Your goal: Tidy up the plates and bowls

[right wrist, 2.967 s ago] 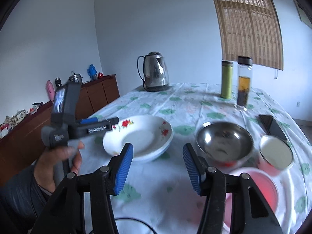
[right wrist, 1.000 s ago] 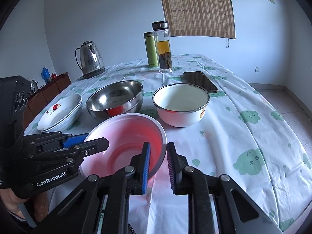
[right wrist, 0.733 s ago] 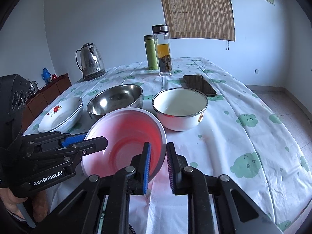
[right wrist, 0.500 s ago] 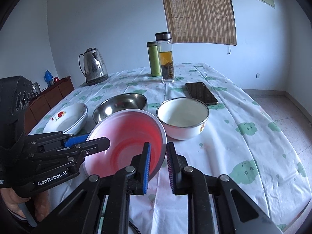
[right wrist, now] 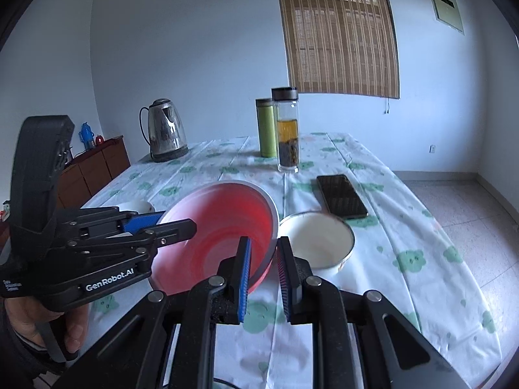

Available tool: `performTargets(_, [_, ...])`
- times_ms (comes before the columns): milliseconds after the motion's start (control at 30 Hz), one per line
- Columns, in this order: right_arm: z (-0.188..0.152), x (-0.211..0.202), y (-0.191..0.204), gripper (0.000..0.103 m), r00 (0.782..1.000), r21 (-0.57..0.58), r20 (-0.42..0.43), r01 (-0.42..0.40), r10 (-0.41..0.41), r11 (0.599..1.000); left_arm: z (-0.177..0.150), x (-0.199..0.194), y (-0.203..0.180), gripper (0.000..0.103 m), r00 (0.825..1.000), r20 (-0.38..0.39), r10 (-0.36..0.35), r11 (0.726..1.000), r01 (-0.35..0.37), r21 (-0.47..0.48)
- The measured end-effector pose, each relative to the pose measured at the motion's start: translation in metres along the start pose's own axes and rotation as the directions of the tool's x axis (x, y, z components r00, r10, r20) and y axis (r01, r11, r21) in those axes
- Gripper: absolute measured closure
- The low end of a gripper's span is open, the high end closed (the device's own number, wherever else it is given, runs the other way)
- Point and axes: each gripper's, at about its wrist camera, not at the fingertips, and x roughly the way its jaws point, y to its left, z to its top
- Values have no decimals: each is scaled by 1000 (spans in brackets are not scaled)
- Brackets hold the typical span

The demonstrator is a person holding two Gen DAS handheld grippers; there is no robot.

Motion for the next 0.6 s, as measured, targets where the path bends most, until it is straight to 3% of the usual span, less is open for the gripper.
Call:
performTargets(367, [25,17,12,85,1000,-25,15,20,-19,999,19,2,31,83,994,101,-47,998,51,-46])
performTargets(600, [29,41,22,85,1000,-39,-18,22,-23,999,21,1,51,83,991,135,-27,996,39,-81])
